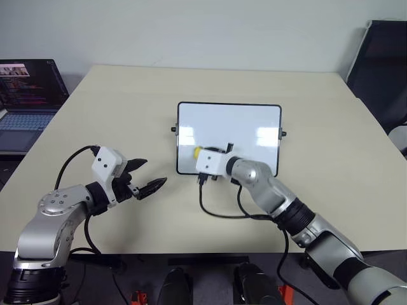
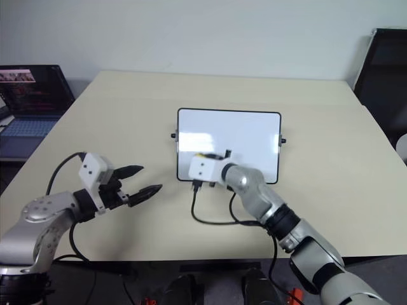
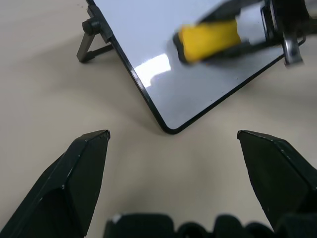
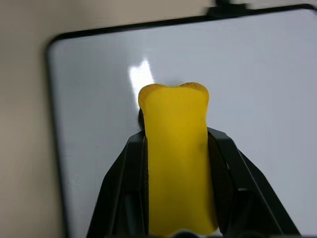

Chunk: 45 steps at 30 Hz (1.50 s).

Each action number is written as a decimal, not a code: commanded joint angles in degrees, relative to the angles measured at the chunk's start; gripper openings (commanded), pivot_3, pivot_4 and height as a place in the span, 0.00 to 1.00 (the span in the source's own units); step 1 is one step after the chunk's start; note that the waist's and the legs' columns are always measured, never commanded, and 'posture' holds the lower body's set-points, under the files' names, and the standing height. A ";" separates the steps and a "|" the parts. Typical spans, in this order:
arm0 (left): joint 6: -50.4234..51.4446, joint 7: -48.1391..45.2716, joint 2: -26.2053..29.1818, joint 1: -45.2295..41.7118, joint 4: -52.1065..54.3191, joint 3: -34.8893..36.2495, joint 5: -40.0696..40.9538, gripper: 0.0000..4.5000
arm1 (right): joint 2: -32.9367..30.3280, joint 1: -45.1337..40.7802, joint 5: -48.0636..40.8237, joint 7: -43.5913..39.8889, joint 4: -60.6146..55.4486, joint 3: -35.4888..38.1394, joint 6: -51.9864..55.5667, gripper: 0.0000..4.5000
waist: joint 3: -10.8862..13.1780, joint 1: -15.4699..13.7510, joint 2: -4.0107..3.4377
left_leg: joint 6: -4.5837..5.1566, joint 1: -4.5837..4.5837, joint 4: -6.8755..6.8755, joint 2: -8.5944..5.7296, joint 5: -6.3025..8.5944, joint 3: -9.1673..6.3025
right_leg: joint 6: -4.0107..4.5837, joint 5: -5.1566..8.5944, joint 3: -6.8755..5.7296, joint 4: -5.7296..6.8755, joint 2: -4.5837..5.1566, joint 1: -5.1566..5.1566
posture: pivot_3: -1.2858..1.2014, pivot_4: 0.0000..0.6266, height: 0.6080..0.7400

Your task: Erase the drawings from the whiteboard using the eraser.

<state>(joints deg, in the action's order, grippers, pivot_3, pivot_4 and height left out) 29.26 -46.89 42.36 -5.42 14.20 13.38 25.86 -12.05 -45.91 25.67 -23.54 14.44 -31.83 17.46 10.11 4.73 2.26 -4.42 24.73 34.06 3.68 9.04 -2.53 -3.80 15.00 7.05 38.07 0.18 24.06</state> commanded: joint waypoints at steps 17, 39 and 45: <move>-2.22 -0.74 -0.28 -0.38 0.67 -0.37 0.42 1.00 | -5.32 -1.63 0.71 -2.51 1.89 7.74 2.69 0.27 | -0.02 -0.04 0.04 | 0.02 -0.02 0.01 0.00 -0.02 0.00 | 0.02 -0.01 0.00 0.00 0.00 -0.01 | 0.52 0.24 1.00; -1.87 -1.98 -1.11 -2.17 0.57 -1.04 1.01 1.00 | -6.46 5.80 -2.63 -7.45 -6.29 11.44 5.86 0.27 | -0.14 0.40 0.19 | 0.08 -0.28 0.01 0.02 -0.09 0.09 | -0.01 -0.01 0.02 -0.03 0.05 -0.30 | 0.52 0.24 1.00; -1.08 -2.12 -1.46 -5.74 1.89 -2.88 2.16 1.00 | -7.66 10.24 -5.81 -7.83 -13.89 16.60 7.26 0.27 | -0.13 -0.04 0.19 | 0.07 -0.26 0.01 0.01 -0.09 0.09 | -0.01 -0.01 0.01 -0.08 0.06 -0.31 | 0.52 0.24 1.00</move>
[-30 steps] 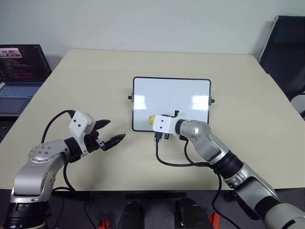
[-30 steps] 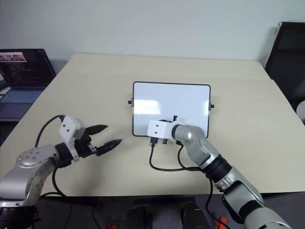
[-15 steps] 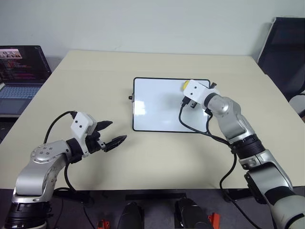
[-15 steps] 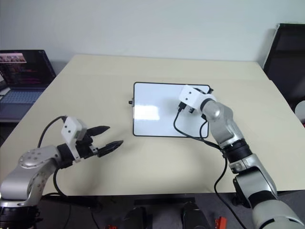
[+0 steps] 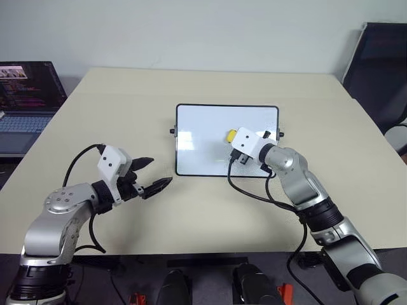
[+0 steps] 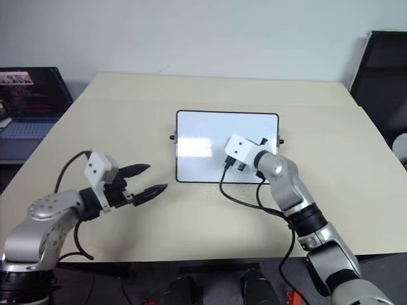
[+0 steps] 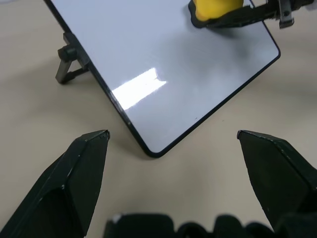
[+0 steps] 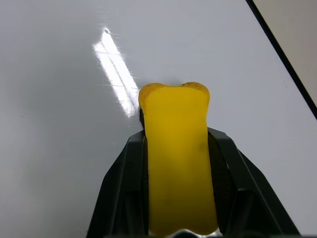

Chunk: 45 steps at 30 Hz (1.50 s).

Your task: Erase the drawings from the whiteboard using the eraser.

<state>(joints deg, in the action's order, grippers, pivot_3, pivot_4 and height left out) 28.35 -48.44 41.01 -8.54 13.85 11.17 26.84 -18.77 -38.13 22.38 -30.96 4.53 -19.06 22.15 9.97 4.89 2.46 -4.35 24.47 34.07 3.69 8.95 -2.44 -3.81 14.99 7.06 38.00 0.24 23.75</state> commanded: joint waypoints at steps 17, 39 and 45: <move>-5.03 -10.04 -6.25 -23.84 -6.17 -16.99 -2.42 1.00 | 0.77 23.10 -15.65 2.71 -43.87 27.32 39.71 0.27 | 0.10 -1.18 -0.15 | -0.04 0.40 -0.04 -0.04 0.03 -0.08 | -0.13 0.17 -0.02 0.00 -0.05 0.28 | 0.52 0.24 1.00; -19.66 -16.71 -23.90 -37.48 -23.00 -30.62 -15.16 1.00 | -0.26 17.95 -24.34 13.38 -13.57 38.37 29.21 0.48 | 0.18 -1.10 -0.40 | -0.01 0.40 -0.10 -0.06 0.03 -0.05 | -0.50 -0.04 0.06 0.04 -0.12 0.28 | 0.52 0.24 1.00; -19.08 -16.24 -24.12 -36.94 -22.46 -30.42 -15.10 1.00 | -0.96 17.67 -26.07 14.48 -12.63 38.51 27.68 0.95 | 0.20 -1.13 -0.43 | -0.01 0.40 -0.08 -0.08 0.03 -0.05 | -0.53 -0.06 0.07 0.04 -0.11 0.26 | 0.52 0.24 1.00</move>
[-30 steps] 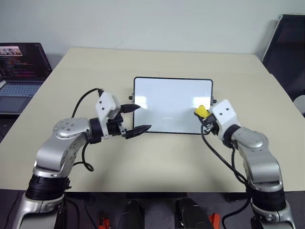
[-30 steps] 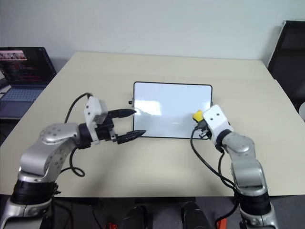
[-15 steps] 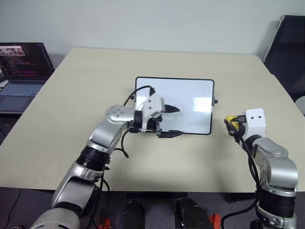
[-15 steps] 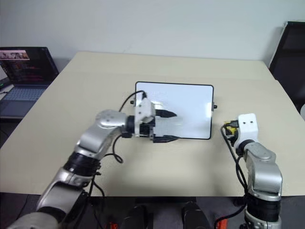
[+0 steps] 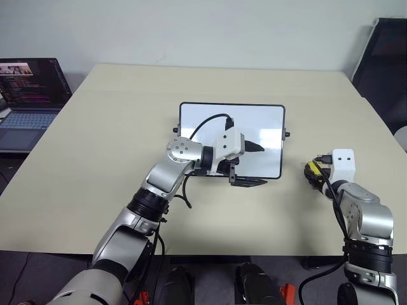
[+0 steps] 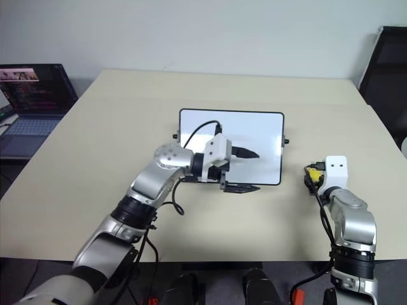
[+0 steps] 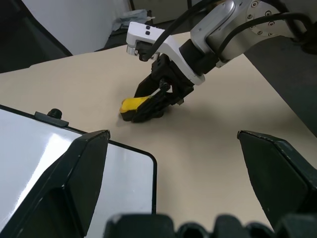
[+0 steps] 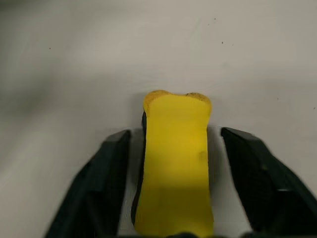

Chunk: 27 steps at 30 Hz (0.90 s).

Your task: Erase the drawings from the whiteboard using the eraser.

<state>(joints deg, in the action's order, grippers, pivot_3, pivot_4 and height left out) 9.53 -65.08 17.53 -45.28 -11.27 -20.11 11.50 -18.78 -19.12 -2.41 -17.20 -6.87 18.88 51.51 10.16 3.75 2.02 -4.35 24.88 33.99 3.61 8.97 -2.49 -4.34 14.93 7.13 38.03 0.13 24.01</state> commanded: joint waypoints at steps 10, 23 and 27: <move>5.21 8.62 4.53 6.02 8.62 7.04 -0.02 1.00 | -4.32 2.47 -11.53 -4.91 -23.76 -0.71 3.72 0.99 | 0.10 0.49 -0.25 | 0.00 0.00 -0.02 0.04 0.00 -0.14 | 0.00 0.01 -0.07 0.05 -0.07 0.01 | 0.52 0.24 1.00; 11.67 48.48 -1.74 36.74 30.44 34.08 -4.73 1.00 | 7.29 23.46 -8.02 1.48 -23.81 -5.35 -30.39 0.99 | 0.00 0.76 -0.07 | -0.03 -0.25 0.32 -0.01 0.01 -0.17 | 0.19 0.13 -0.10 -0.15 0.09 -0.57 | 0.52 0.24 1.00; 11.09 54.04 -5.01 40.03 31.15 31.88 -7.05 1.00 | 6.83 24.95 -10.45 0.51 -17.16 -0.91 -36.28 0.99 | 0.03 0.19 0.04 | -0.05 -0.44 0.32 -0.05 0.02 -0.15 | 0.21 0.13 -0.08 -0.28 0.15 -0.77 | 0.52 0.24 1.00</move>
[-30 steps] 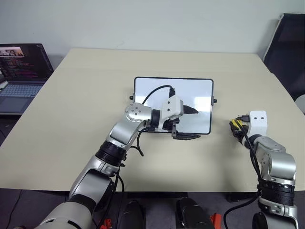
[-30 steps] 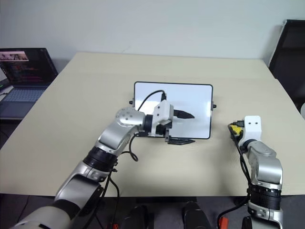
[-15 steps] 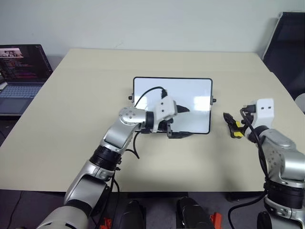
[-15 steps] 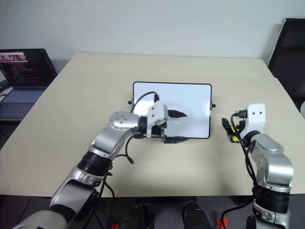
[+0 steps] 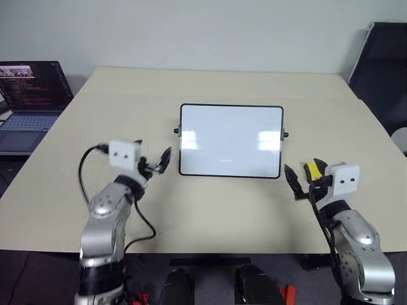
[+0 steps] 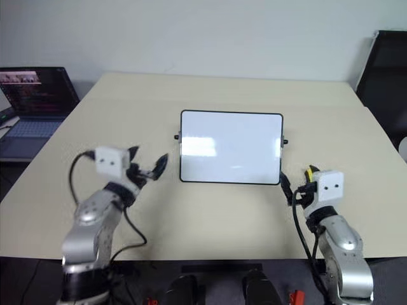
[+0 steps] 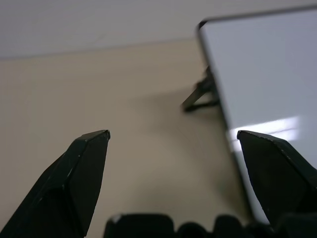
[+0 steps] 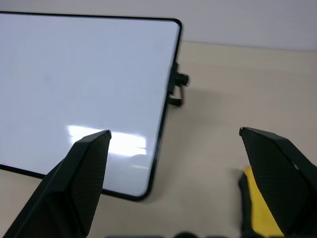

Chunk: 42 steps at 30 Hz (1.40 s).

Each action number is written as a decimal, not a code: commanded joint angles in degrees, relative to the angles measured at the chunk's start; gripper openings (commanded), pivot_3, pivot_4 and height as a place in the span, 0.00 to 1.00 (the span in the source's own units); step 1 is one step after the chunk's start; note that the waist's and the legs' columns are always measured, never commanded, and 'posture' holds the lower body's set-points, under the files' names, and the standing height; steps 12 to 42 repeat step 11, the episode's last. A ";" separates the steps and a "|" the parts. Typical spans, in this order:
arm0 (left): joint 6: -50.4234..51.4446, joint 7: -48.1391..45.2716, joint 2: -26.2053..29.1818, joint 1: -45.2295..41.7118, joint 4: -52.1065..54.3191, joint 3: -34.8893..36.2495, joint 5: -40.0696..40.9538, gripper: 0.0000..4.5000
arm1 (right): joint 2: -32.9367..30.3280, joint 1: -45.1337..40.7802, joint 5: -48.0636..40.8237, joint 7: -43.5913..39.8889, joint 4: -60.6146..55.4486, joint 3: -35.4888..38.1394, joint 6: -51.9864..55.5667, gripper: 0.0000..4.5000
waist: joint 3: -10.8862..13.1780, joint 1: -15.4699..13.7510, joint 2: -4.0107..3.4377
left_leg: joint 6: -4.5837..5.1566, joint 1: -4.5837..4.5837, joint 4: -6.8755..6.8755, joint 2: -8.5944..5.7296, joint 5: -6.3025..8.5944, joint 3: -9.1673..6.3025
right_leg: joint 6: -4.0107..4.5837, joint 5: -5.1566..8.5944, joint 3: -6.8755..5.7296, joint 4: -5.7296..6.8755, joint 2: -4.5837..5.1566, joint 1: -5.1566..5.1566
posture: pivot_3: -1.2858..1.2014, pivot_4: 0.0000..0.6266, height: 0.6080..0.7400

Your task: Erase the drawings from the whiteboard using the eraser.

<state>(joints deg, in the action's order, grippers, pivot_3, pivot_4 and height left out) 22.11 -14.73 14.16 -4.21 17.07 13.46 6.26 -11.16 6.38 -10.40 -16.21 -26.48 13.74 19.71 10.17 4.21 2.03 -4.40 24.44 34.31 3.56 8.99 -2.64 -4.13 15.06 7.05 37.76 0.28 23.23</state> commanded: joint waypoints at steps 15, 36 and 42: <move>-1.11 4.62 -3.37 -1.04 -0.44 -2.13 0.88 1.00 | -1.70 5.60 -5.18 -1.31 1.82 5.16 -5.89 0.99 | 0.00 -0.53 0.00 | -0.05 0.02 -0.06 -0.02 0.04 0.04 | 0.06 -0.03 0.04 -0.11 0.01 0.07 | 0.52 0.24 1.00; -1.11 4.62 -3.37 -1.04 -0.44 -2.13 0.88 1.00 | -1.70 5.60 -5.18 -1.31 1.82 5.16 -5.89 0.99 | 0.00 -0.53 0.00 | -0.05 0.02 -0.06 -0.02 0.04 0.04 | 0.06 -0.03 0.04 -0.11 0.01 0.07 | 0.52 0.24 1.00; -1.11 4.62 -3.37 -1.04 -0.44 -2.13 0.88 1.00 | -1.70 5.60 -5.18 -1.31 1.82 5.16 -5.89 0.99 | 0.00 -0.53 0.00 | -0.05 0.02 -0.06 -0.02 0.04 0.04 | 0.06 -0.03 0.04 -0.11 0.01 0.07 | 0.52 0.24 1.00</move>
